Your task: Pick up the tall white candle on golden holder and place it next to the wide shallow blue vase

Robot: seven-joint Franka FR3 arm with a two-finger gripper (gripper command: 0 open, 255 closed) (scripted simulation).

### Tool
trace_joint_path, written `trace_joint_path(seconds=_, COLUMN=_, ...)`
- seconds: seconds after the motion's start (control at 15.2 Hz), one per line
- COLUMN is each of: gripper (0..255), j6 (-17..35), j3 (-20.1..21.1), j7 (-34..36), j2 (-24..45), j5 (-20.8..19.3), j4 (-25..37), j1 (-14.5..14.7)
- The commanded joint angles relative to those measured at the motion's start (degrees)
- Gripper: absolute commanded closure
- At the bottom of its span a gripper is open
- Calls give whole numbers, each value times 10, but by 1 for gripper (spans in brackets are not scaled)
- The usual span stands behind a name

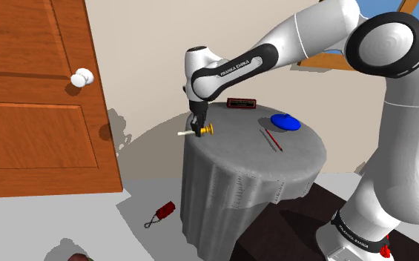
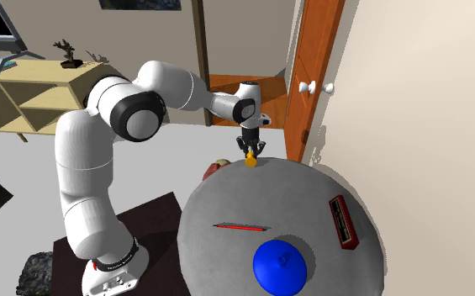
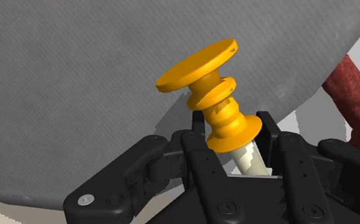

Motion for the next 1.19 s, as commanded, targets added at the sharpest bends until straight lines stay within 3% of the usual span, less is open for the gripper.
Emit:
trace_joint_path(seconds=0.0, gripper=255, j6=-13, j3=1, j7=-2, j2=-5, j5=2, j4=8, j1=0)
trace_joint_path(seconds=1.12, gripper=255, j6=-127, j3=4, j7=-20, j2=-48, j5=14, j4=81, j1=0)
